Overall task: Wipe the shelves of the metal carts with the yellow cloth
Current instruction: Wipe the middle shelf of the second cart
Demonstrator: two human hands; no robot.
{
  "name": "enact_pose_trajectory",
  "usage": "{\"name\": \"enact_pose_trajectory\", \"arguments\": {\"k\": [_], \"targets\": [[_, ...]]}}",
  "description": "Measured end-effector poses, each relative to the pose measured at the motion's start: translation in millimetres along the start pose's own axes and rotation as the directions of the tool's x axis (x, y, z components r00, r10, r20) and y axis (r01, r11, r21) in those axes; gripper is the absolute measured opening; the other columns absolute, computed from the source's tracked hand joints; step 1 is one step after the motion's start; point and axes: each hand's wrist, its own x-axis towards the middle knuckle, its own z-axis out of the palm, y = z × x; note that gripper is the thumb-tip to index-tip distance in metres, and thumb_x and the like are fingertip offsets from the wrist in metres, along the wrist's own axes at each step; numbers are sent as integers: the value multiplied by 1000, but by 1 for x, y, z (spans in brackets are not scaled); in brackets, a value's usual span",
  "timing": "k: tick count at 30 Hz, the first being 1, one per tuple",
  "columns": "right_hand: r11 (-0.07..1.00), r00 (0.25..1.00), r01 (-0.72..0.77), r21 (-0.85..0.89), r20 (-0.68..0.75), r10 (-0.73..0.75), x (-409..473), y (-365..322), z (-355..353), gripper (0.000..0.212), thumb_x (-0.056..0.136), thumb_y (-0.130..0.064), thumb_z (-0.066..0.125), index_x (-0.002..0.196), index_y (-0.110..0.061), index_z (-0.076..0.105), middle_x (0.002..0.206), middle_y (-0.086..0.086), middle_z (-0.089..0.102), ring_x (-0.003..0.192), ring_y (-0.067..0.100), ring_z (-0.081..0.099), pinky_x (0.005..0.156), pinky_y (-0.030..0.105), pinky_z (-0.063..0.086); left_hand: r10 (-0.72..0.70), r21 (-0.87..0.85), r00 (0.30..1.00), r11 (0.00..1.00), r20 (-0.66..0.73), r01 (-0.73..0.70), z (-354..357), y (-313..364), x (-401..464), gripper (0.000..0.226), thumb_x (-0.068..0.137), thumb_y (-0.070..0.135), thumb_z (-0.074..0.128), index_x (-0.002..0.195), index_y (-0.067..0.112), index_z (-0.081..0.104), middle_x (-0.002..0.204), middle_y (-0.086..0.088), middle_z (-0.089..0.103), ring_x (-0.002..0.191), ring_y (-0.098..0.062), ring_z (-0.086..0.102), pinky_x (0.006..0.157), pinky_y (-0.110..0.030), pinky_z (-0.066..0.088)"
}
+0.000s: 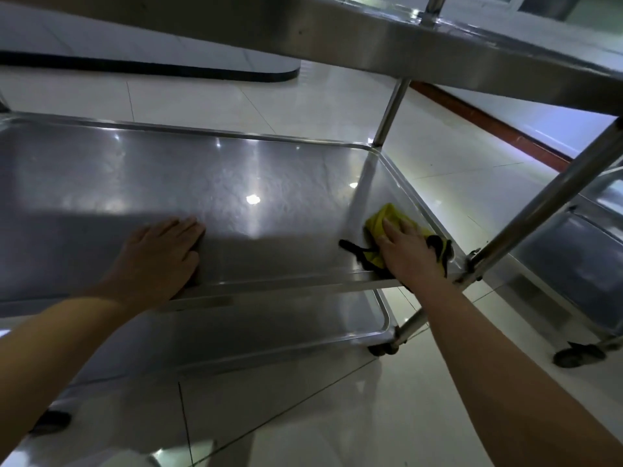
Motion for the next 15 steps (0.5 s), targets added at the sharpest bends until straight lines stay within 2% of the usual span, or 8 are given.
{"name": "enact_pose_trajectory", "arguments": {"k": [2,5,7,10,13,15], "targets": [[995,996,90,36,-4,-90,-13,-41,9,48,102,-39,26,150,-32,24,160,5,11,146,33,7,113,56,20,-32,-20,999,999,-1,32,-3,4,0,80,81,47,2,147,13,32,154,-6,30,142,-25,25,112,-39,16],[973,973,229,21,2,-229,-34,-107,22,50,102,-38,27,151,-34,18,161,3,5,147,32,1,115,54,13,-132,-113,991,985,20,133,-9,8,-2,64,89,37,19,147,13,31,154,-7,29,141,-24,25,112,-33,14],[953,954,300,44,7,-300,-45,-144,31,51,102,-40,27,151,-35,18,162,1,4,147,32,-2,115,54,9,-186,-224,982,959,-35,173,-11,8,-3,61,85,29,30,141,6,41,145,-17,41,132,-33,35,110,-39,23],[908,911,407,105,23,-411,-56,-195,40,51,101,-39,31,151,-35,20,162,2,4,147,34,-6,115,57,4,-273,-278,959,929,-71,244,-8,-1,-3,45,89,7,47,133,-2,46,137,-25,45,126,-40,39,108,-47,28],[864,869,479,158,54,-492,-53,-219,39,50,100,-39,34,149,-37,23,162,2,4,147,35,-7,114,59,3,-313,-326,949,901,-28,287,-9,-2,-4,39,84,1,47,122,-8,52,125,-30,51,116,-44,45,102,-54,35],[849,853,500,173,69,-517,-42,-213,37,50,100,-42,32,149,-38,23,162,0,3,148,31,-8,114,57,3,-302,-307,953,910,-31,279,-11,-2,-5,44,87,9,40,127,-8,49,132,-30,48,123,-43,42,106,-50,29]]}}
